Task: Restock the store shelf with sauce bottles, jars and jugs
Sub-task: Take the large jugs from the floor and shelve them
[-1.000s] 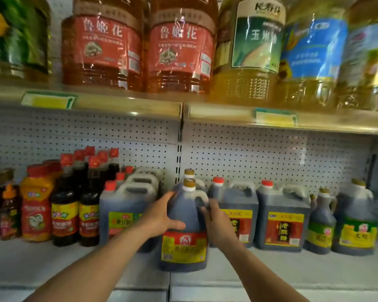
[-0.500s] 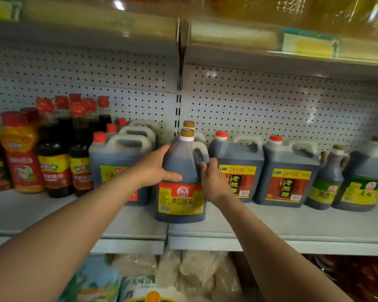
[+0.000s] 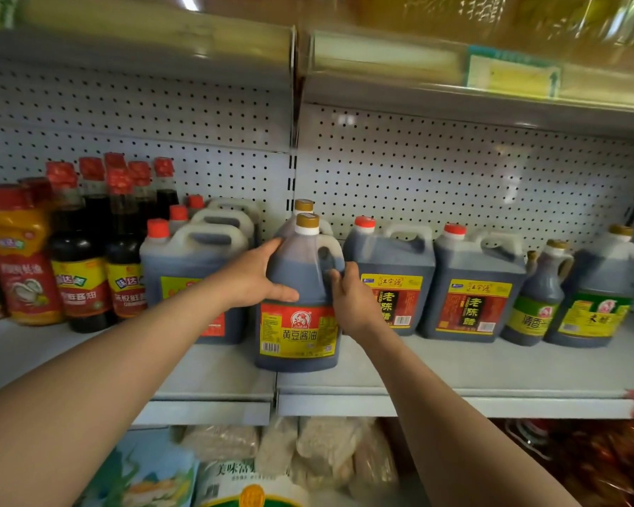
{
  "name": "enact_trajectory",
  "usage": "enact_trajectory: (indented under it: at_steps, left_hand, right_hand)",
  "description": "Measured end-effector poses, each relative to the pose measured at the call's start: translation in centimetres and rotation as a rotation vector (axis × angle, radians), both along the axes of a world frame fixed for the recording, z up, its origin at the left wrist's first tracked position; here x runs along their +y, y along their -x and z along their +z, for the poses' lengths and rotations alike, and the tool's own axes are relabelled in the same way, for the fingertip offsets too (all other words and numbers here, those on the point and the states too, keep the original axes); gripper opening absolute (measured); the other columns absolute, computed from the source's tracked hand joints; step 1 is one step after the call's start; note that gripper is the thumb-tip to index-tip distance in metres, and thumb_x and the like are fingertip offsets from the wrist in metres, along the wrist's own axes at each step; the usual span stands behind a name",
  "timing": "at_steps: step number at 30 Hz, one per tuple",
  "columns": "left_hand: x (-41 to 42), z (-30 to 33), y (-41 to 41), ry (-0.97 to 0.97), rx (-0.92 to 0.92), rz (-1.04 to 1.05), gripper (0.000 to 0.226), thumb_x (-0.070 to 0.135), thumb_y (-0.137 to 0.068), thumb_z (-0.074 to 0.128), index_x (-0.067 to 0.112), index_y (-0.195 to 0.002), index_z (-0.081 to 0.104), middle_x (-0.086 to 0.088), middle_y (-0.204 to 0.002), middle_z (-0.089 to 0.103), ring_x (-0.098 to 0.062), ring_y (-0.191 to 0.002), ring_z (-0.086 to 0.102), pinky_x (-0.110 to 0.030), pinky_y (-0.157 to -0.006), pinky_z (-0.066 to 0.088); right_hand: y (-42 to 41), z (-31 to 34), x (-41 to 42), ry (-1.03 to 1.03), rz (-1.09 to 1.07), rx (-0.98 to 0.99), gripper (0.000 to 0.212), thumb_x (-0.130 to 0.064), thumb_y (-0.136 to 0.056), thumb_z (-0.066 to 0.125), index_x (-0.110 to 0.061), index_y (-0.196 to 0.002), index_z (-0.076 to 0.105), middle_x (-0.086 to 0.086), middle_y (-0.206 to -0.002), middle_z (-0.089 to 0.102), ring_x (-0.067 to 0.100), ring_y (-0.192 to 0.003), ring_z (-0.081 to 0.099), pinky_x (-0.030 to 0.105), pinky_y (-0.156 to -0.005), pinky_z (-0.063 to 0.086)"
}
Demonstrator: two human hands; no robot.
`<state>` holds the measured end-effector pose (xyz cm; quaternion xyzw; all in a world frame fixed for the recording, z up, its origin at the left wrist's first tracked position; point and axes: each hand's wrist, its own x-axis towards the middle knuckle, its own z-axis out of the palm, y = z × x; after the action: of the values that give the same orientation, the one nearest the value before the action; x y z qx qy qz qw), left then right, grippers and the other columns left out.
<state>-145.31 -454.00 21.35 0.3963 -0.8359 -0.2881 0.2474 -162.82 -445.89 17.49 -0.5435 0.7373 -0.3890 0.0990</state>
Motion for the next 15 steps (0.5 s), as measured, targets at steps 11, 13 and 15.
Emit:
enact_trajectory:
  at_steps: [11, 13, 15]
  left_hand:
    - [0.9, 0.3, -0.3, 0.019, -0.019, 0.012, 0.109, 0.028, -0.068, 0.089, 0.026, -0.155, 0.022, 0.002, -0.144, 0.052, -0.018, -0.123, 0.055, -0.038, -0.104, 0.046]
    - [1.2, 0.3, -0.3, 0.026, -0.028, 0.013, 0.109, 0.028, -0.068, 0.089, 0.025, -0.155, 0.022, 0.0, -0.144, 0.051, -0.019, -0.124, 0.054, -0.038, -0.103, 0.047]
    - [1.5, 0.4, -0.3, 0.044, -0.049, 0.018, 0.109, 0.029, -0.069, 0.089, 0.023, -0.155, 0.022, -0.001, -0.145, 0.051, -0.02, -0.124, 0.054, -0.036, -0.102, 0.047]
  right_hand:
    - [0.9, -0.7, -0.6, 0.005, 0.079, -0.112, 0.027, -0.05, -0.105, 0.03, -0.025, -0.113, 0.039, 0.011, -0.108, 0.064, 0.03, -0.097, 0.064, 0.055, -0.087, 0.055]
    - [0.8, -0.2, -0.2, 0.003, 0.112, -0.107, 0.026, -0.045, -0.107, 0.032, -0.022, -0.115, 0.04, 0.014, -0.115, 0.063, 0.027, -0.1, 0.062, 0.046, -0.088, 0.054]
    - [1.1, 0.2, 0.5, 0.028, 0.191, -0.142, 0.027, -0.039, -0.106, 0.04, -0.018, -0.124, 0.041, 0.007, -0.12, 0.06, 0.022, -0.106, 0.058, 0.028, -0.08, 0.052]
